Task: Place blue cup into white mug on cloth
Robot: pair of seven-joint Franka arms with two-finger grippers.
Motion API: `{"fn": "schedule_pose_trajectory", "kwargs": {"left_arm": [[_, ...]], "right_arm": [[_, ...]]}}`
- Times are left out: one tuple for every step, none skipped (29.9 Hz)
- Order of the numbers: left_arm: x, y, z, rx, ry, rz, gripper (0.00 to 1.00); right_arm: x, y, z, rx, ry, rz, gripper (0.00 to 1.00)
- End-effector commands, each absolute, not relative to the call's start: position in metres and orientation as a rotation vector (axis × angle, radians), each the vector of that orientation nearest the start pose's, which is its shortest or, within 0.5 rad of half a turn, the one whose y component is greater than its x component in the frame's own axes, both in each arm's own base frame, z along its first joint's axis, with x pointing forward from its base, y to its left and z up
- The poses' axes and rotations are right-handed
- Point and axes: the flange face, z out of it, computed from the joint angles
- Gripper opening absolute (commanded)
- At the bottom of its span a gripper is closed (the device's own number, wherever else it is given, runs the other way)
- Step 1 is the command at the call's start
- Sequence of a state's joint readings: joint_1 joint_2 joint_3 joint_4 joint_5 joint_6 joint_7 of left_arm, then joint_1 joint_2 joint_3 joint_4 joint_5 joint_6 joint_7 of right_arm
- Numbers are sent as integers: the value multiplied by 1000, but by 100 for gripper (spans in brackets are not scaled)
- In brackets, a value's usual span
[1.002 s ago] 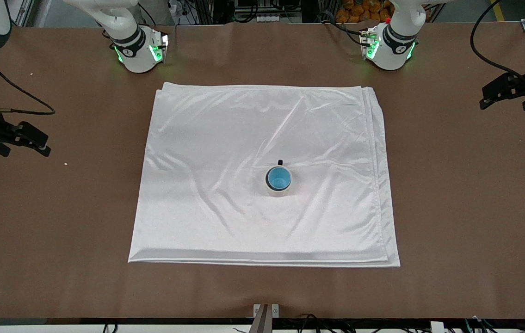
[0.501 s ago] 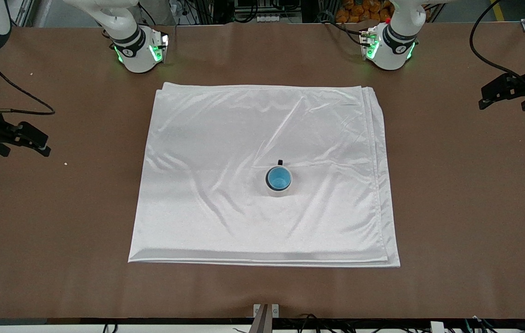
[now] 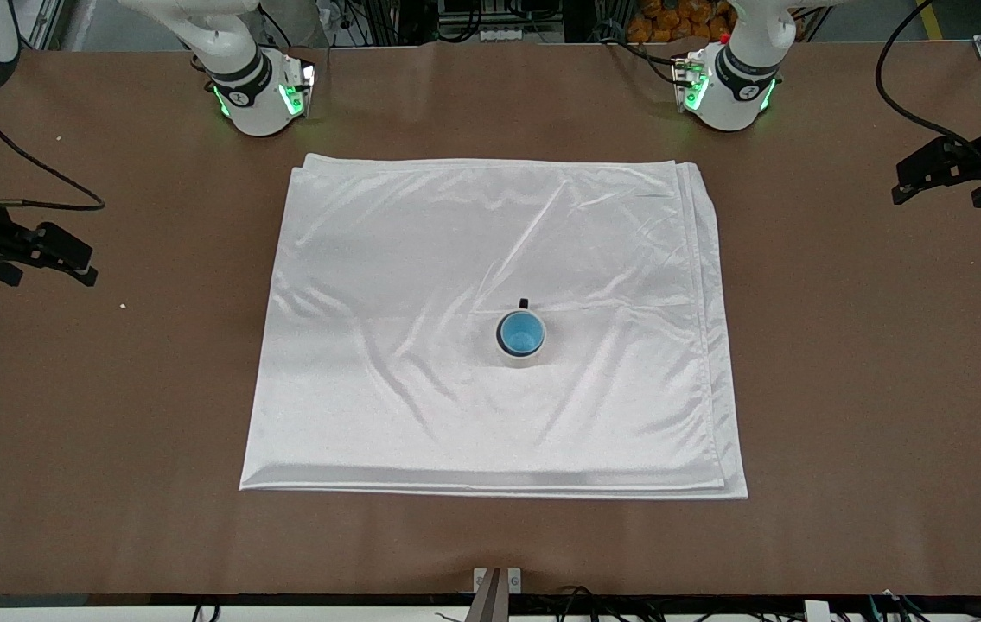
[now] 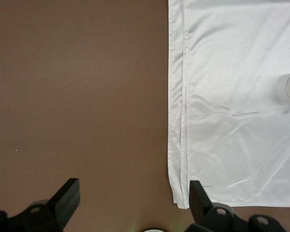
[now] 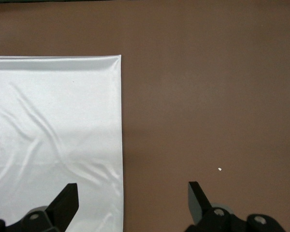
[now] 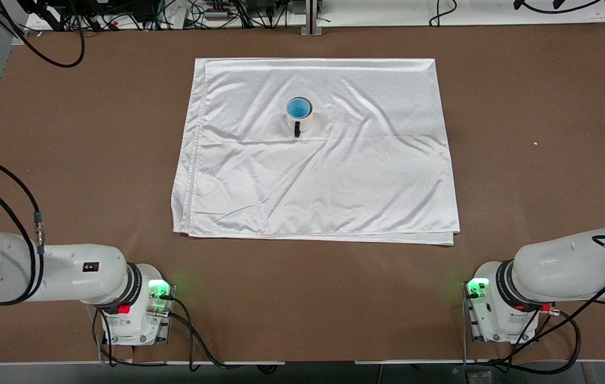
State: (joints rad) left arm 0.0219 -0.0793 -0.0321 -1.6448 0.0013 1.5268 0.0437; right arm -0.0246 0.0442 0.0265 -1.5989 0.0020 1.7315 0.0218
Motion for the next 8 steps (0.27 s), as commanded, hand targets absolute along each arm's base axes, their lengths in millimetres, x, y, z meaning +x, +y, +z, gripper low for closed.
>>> {"fn": "schedule_pose_trajectory", "kwargs": {"left_arm": [[517,-8,633,-3130,100,60,100],[517,-8,633,-3129,100,60,100],[517,-9,633,-3129,102,58,100],[517,-9,633,-3130,103,58,100],[517,-9,633,-3130,103,58,100],[517,-9,633,-3129,102,60,100],[517,-9,633,-3129,102,60,100],[517,-9,633,-3129,102,60,100]], "right_arm": [[573,1,611,-3117,29,-139,100],[573,1,610,-3117,29,-136,100],[572,1,611,-3117,29,-139,100],[572,2,611,-3118,27,-136,100],[572,2,611,-3118,27,-134,100],[572,2,611,-3118,27,-134,100],[571,3,610,-3118,20,-131,100],[571,4,611,-3118,15,-124,100]]}}
